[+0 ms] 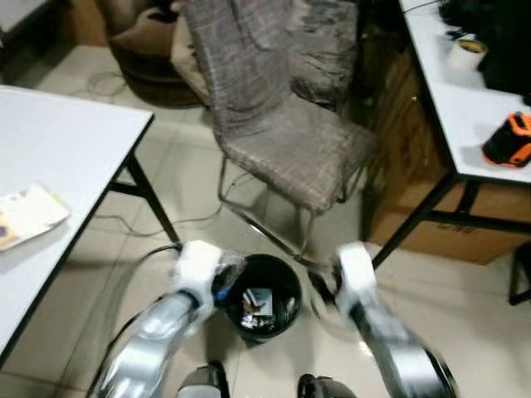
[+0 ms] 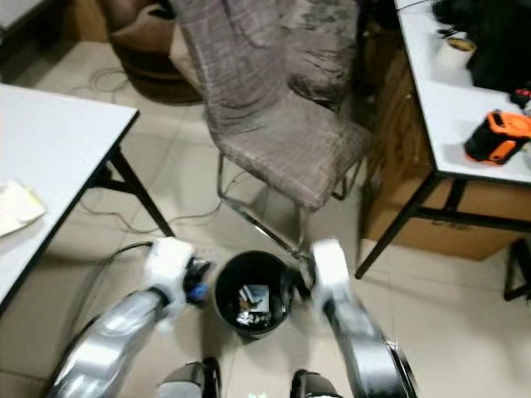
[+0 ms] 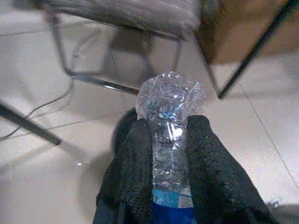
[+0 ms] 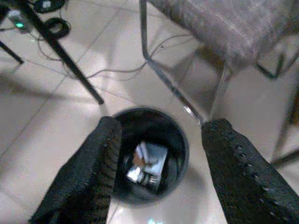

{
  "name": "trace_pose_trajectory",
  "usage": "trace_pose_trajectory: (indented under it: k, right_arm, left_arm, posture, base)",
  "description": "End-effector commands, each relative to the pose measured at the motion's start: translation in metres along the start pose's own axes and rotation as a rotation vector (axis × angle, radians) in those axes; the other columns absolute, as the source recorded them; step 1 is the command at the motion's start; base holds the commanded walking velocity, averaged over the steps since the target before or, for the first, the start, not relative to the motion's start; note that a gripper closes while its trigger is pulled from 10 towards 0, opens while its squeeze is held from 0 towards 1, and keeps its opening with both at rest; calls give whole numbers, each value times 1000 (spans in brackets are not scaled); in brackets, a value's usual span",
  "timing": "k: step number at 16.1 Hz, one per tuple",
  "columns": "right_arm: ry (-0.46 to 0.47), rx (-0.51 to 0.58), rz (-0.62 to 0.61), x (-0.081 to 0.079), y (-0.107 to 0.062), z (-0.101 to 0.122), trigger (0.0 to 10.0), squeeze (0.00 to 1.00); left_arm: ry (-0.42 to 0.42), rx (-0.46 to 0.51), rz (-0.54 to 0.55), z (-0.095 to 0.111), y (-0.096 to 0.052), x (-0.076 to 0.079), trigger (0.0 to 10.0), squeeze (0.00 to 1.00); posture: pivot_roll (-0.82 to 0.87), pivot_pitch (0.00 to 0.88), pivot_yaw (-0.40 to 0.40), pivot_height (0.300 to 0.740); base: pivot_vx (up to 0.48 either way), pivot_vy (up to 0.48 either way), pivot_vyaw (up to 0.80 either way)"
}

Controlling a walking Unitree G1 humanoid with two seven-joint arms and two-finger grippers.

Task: Picking trash to rubbish bin

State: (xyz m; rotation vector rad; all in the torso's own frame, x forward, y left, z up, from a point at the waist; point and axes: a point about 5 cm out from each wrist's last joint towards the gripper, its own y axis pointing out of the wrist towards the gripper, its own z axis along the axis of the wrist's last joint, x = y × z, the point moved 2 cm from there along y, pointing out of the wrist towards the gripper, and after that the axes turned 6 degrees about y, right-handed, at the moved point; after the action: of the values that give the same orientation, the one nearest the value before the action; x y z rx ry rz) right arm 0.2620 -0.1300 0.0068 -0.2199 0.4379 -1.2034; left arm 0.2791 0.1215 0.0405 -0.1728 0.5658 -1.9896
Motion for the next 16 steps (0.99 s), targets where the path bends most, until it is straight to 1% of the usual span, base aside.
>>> trace_pose_trajectory:
  k: [1, 2, 3, 4, 5, 6, 8, 10, 11, 14, 15, 16]
  right_arm:
    - [-48, 63, 74, -8, -7, 24, 10000, 0]
    - [-83, 51, 197, -22, -25, 27, 10000, 0]
    - [-105, 17, 299, -31, -42, 28, 10000, 0]
    - [-120, -18, 342, -35, -55, 29, 10000, 0]
    - [-129, -37, 359, -37, -63, 30, 10000, 0]
    - [-124, -55, 379, -39, -70, 30, 10000, 0]
    - [-127, -98, 440, -47, -81, 32, 10000, 0]
    - [-123, -137, 479, -51, -88, 32, 10000, 0]
    - [-161, -167, 472, -48, -91, 32, 10000, 0]
    - [-183, -176, 447, -44, -87, 38, 10000, 0]
    - [-189, -177, 443, -44, -87, 40, 10000, 0]
    - [-186, -176, 438, -43, -85, 41, 10000, 0]
  left_arm:
    - [26, -7, -53, -3, 11, 10, 10000, 0]
    - [27, 0, -80, 3, 25, 13, 10000, 0]
    - [43, 16, -110, 13, 40, 18, 10000, 0]
    - [48, 29, -129, 21, 51, 22, 10000, 0]
    - [41, 36, -138, 27, 57, 25, 10000, 0]
    - [78, 44, -127, 35, 64, 25, 10000, 0]
    - [116, 55, -76, 43, 71, 17, 10000, 0]
    - [134, 61, -56, 48, 73, 10, 10000, 0]
    - [147, 66, -47, 52, 75, 4, 10000, 0]
    - [200, 82, -36, 60, 77, -3, 10000, 0]
    - [205, 94, -27, 63, 77, -5, 10000, 0]
    - [187, 113, -13, 68, 77, -7, 10000, 0]
  posture:
    - [-128, 121, 28, 740]
    - [-145, 116, 34, 740]
    - [-160, 119, 42, 740]
    - [-174, 120, 45, 740]
    - [-178, 118, 41, 740]
    - [-182, 123, 43, 740]
    - [-194, 122, 42, 740]
    - [-192, 123, 38, 740]
    - [-195, 126, 33, 740]
    - [-195, 131, 31, 740]
    - [-192, 128, 24, 740]
    - [-191, 130, 23, 740]
  base:
    - [0, 0, 0]
    - [0, 0, 0]
    - [0, 0, 0]
    - [0, 0, 0]
    - [0, 0, 0]
    - [0, 0, 0]
    - [0, 0, 0]
    - [0, 0, 0]
    - [0, 0, 0]
    - [0, 0, 0]
    - [0, 0, 0]
    - [0, 0, 0]
